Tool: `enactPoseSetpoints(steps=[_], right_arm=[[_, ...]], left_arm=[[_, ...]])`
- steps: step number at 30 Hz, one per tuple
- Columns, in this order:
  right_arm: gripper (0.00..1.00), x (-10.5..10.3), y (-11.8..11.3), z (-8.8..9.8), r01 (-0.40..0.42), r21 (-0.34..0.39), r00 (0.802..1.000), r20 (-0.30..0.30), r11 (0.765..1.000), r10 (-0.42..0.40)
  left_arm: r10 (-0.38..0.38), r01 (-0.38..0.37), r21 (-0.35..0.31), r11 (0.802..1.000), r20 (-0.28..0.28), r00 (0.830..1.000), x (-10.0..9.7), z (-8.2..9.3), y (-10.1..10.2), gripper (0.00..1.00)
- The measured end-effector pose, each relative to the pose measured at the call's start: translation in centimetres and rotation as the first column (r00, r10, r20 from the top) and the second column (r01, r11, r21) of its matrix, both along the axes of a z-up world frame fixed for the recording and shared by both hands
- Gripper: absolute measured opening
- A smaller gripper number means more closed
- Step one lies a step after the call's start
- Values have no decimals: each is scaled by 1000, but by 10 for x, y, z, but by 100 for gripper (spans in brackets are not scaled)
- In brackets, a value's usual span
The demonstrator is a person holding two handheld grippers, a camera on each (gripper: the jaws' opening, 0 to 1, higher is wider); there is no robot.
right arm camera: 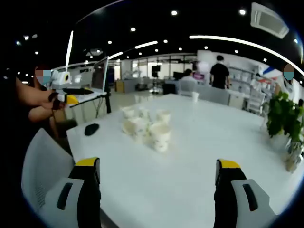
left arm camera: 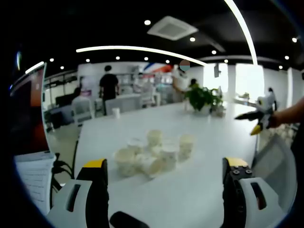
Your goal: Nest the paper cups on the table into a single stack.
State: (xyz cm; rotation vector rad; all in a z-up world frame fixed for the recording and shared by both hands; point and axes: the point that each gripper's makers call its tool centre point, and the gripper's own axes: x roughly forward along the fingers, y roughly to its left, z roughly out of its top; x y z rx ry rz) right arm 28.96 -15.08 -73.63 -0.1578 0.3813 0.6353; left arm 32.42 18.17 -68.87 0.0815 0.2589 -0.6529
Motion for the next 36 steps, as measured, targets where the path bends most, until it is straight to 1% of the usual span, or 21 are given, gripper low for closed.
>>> enactPoseSetpoints(steps=[1,3,6,9,12,16,21,26,36], right_arm=[[100,0,-1,-2,4,-7,1000,-6,1000,-4],[100,0,-1,2,17,-7,1000,-13,1000,-17],[100,2,-1,13,24,-3,999,25,1000,-24],[100,5,-2,13,37,-9,999,21,999,-37],[100,6,-1,16,32,-12,999,32,999,-32],[100,9,0,15,28,-19,999,31,999,-28],[100,12,0,13,35,-12,999,30,999,-35],[100,17,4,12,26,-12,999,33,1000,-26],[100,20,1,13,22,-14,999,34,1000,-22]], left_arm=[[-1,1,-3,1000,-1,1000,0,0,2,100],[-11,11,-15,1000,2,1000,1,2,4,100],[-21,21,-18,1000,3,1000,4,2,4,100],[-35,35,-5,999,17,999,5,3,2,100],[-48,48,8,999,13,999,6,2,-1,100],[-45,45,-2,999,8,999,9,1,-1,100],[-50,50,6,999,7,999,11,1,-4,100],[-57,57,13,998,21,998,16,3,-8,100],[-67,67,22,998,13,998,18,1,-12,100]])
